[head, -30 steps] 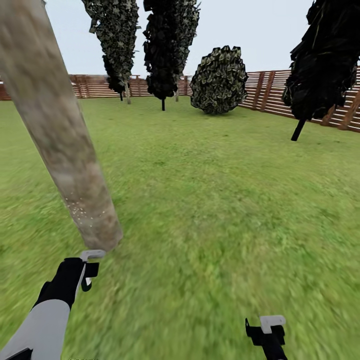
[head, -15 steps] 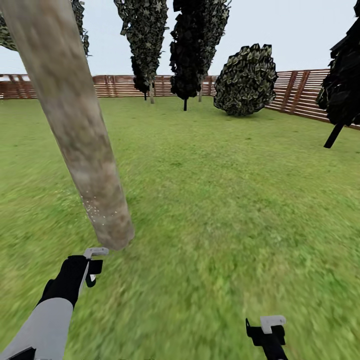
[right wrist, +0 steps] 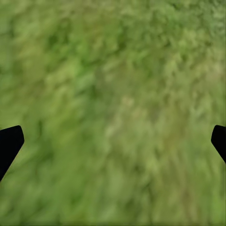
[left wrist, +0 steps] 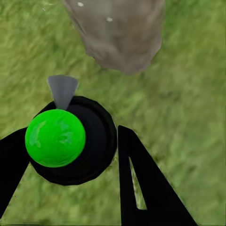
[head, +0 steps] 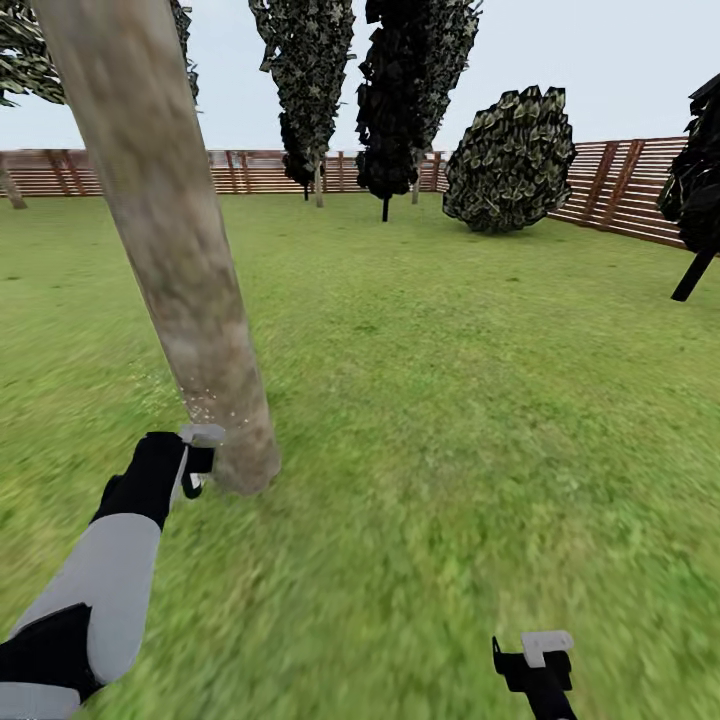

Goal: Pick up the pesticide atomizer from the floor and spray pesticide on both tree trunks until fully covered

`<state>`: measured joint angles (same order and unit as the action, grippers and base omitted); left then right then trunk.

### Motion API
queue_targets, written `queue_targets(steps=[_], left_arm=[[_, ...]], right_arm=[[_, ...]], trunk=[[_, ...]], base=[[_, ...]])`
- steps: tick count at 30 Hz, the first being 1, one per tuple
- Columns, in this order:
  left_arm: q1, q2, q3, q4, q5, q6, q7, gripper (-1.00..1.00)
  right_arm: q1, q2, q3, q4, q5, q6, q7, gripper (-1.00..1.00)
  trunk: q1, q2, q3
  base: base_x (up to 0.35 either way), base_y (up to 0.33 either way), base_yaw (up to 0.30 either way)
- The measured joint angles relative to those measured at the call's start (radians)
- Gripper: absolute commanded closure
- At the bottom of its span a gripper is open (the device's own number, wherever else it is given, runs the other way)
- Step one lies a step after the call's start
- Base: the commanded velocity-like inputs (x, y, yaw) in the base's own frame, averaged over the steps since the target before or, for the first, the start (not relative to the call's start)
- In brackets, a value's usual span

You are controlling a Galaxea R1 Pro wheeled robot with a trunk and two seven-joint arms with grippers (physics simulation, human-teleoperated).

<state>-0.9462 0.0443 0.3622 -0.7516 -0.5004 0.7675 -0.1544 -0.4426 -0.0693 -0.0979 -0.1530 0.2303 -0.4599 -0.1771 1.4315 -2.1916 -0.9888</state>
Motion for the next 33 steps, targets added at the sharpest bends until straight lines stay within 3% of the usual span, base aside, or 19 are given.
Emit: queue_targets(steps=[1, 2, 5, 6, 8, 9, 12, 13, 14, 17, 19, 23, 33], left_arm=[[0.0, 0.013, 0.0, 0.0, 0.002, 0.001, -0.004, 1.0], [-0.003, 0.027, -0.003, -0.002, 0.009, 0.003, -0.057, 1.0], [-0.016, 0.0, -0.021, -0.044, 0.014, 0.021, -0.089, 1.0], [-0.032, -0.006, -0.032, -0.068, 0.007, 0.061, -0.095, 1.0], [-0.055, 0.004, -0.038, -0.107, -0.003, 0.112, -0.1, 1.0], [-0.058, 0.018, -0.038, -0.116, -0.007, 0.118, -0.101, 1.0], [-0.056, 0.092, -0.039, -0.128, 0.0, 0.123, -0.103, 1.0], [-0.053, 0.098, -0.04, -0.132, 0.0, 0.124, -0.104, 1.0], [-0.05, 0.096, -0.046, -0.14, 0.007, 0.125, -0.104, 1.0], [-0.045, 0.089, -0.122, -0.18, 0.009, 0.125, -0.102, 1.0], [-0.044, 0.068, -0.143, -0.2, 0.013, 0.128, -0.102, 1.0], [-0.044, 0.052, -0.15, -0.211, 0.007, 0.127, -0.101, 1.0], [-0.043, 0.051, -0.149, -0.211, 0.007, 0.127, -0.1, 1.0]], right_arm=[[0.0, 0.0, 0.0, 0.0, 0.0, 0.0, 0.0, -1.0], [0.0, 0.0, 0.0, 0.0, 0.0, 0.0, 0.0, -1.0], [0.0, 0.0, 0.0, 0.0, 0.0, 0.0, 0.0, -1.0], [0.0, 0.0, 0.0, 0.0, 0.0, 0.0, 0.0, -1.0], [0.0, 0.0, 0.0, 0.0, 0.0, 0.0, 0.0, -1.0], [0.0, 0.0, 0.0, 0.0, 0.0, 0.0, 0.0, -1.0], [0.0, 0.0, 0.0, 0.0, 0.0, 0.0, 0.0, -1.0], [0.0, 0.0, 0.0, 0.0, 0.0, 0.0, 0.0, -1.0], [0.0, 0.0, 0.0, 0.0, 0.0, 0.0, 0.0, -1.0], [0.0, 0.0, 0.0, 0.0, 0.0, 0.0, 0.0, -1.0], [0.0, 0.0, 0.0, 0.0, 0.0, 0.0, 0.0, -1.0], [0.0, 0.0, 0.0, 0.0, 0.0, 0.0, 0.0, -1.0], [0.0, -0.001, 0.0, 0.0, 0.0, 0.0, -0.001, -1.0]], trunk=[[0.0, 0.0, 0.0], [0.0, 0.0, 0.0], [0.0, 0.0, 0.0], [0.0, 0.0, 0.0], [0.0, 0.0, 0.0], [0.0, 0.0, 0.0], [0.0, 0.0, 0.0], [0.0, 0.0, 0.0], [0.0, 0.0, 0.0], [0.0, 0.0, 0.0], [0.0, 0.0, 0.0], [0.0, 0.0, 0.0], [0.0, 0.0, 0.0]], base=[[0.0, 0.0, 0.0], [0.0, 0.0, 0.0], [0.0, 0.0, 0.0], [0.0, 0.0, 0.0], [0.0, 0.0, 0.0], [0.0, 0.0, 0.0], [0.0, 0.0, 0.124], [0.0, 0.0, 0.243], [0.005, 0.0, 0.263], [0.128, -0.077, 0.133], [0.222, -0.151, 0.021], [0.181, -0.206, 0.003], [0.015, -0.27, 0.0]])
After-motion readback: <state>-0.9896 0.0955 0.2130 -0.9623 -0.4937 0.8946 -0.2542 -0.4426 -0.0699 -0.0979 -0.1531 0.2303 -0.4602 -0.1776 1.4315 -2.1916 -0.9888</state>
